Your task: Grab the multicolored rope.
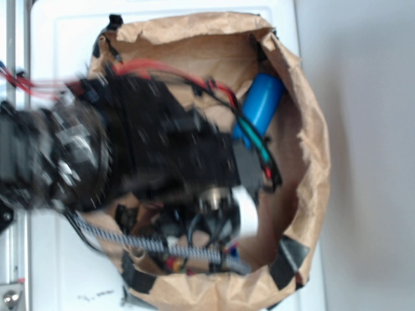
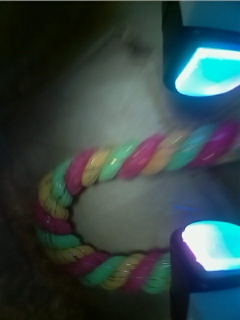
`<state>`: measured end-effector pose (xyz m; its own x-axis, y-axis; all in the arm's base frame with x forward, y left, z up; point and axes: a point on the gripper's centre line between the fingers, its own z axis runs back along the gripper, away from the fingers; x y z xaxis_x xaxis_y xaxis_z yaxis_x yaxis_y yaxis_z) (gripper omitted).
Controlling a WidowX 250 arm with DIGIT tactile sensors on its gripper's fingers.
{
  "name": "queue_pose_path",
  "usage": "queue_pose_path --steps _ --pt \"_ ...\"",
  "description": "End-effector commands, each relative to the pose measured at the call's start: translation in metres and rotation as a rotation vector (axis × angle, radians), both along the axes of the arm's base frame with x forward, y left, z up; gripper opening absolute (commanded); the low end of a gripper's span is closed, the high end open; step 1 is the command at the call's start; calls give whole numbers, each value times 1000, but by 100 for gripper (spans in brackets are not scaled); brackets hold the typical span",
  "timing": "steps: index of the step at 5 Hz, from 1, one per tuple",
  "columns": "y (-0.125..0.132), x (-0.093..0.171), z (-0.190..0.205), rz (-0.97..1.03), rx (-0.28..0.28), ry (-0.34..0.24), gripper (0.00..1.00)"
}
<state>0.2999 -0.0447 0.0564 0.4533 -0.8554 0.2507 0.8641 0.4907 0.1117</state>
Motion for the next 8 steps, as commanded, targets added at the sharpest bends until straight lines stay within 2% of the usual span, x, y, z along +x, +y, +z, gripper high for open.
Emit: queue_pose_path --steps 1,2,3,4,5,8 --pt "-26 18 -6 -56 34 -59 100" --pt "-36 20 -13 -76 12 -85 100" --pt "-41 19 -17 -59 15 -150 100" --pt "-42 21 -18 -68 -4 -142 100" --pt "-41 18 -14 -58 -18 -138 0" --pt "-33 20 -6 -46 -32 -144 0"
